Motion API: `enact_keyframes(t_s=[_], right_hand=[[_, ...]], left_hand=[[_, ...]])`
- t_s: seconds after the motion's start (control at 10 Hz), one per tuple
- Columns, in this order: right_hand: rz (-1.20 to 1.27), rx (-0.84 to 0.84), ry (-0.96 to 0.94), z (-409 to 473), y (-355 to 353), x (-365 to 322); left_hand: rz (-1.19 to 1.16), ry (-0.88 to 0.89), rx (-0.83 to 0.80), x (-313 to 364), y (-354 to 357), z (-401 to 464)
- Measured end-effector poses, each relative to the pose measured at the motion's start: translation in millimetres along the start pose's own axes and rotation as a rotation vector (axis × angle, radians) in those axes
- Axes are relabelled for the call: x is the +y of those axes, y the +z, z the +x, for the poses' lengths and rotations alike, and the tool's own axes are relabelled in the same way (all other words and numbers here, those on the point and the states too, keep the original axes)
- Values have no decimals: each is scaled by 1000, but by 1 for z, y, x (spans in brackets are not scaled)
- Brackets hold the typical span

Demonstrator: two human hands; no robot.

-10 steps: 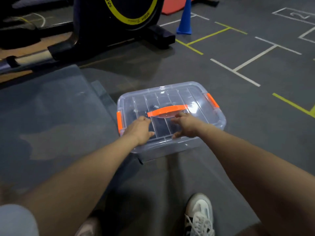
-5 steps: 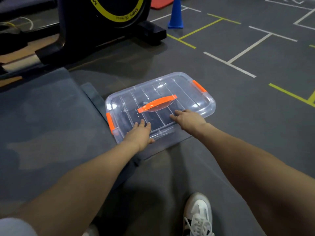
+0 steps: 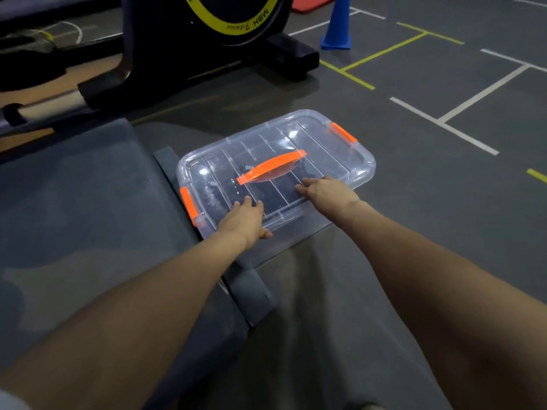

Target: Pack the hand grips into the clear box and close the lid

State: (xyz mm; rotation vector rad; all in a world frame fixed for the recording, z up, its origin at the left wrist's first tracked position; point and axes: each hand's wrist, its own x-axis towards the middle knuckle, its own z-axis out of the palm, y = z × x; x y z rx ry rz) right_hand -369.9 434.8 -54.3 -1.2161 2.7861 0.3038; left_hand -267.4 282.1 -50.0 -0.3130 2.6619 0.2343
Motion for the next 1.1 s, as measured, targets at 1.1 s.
enact_keyframes(t_s=[1.1], right_hand=[[487, -175, 190, 90, -58, 7]], left_hand=[[-111, 22, 209, -69, -87, 42]])
